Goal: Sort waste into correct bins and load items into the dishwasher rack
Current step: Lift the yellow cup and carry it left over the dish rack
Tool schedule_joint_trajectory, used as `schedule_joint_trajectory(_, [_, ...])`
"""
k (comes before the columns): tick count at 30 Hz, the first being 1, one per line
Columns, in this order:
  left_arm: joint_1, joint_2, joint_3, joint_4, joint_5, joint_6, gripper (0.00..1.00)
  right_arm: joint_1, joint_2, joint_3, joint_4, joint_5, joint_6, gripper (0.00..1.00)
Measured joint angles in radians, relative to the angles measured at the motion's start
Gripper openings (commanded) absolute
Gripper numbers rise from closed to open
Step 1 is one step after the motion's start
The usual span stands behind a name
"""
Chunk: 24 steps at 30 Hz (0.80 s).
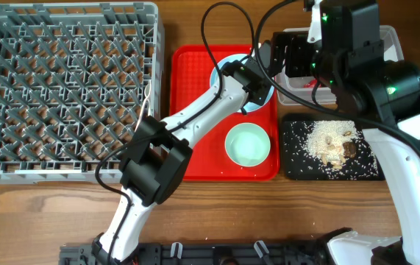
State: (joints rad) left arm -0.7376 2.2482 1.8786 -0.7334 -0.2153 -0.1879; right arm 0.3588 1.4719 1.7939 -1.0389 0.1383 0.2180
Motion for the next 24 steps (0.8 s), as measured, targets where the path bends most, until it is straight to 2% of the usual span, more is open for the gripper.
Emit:
schedule_joint_trajectory(6, [0.029,-0.020,0.000,0.003,-0.023,0.000,0.04,0.000,0.000,0.000,0.000,0.000,0.000,1.00])
schedule_joint_trajectory(10, [0.101,-0.116,0.000,-0.014,0.099,0.000,0.04,0.000,0.000,0.000,0.000,0.000,0.000,1.00])
schedule_joint_trajectory(12, [0.179,-0.199,0.000,-0.031,0.244,0.000,0.04,0.000,0.000,0.000,0.000,0.000,0.000,1.00])
schedule_joint_trajectory(14, [0.290,-0.261,0.001,-0.035,0.487,0.000,0.04,0.000,0.000,0.000,0.000,0.000,0.000,1.00])
schedule_joint_trajectory(19, [0.536,-0.268,0.004,-0.043,1.009,-0.001,0.04,0.000,0.000,0.000,0.000,0.000,0.000,1.00])
schedule_joint_trajectory(24, [0.795,-0.268,0.004,-0.060,1.302,-0.001,0.04,0.000,0.000,0.000,0.000,0.000,0.000,1.00])
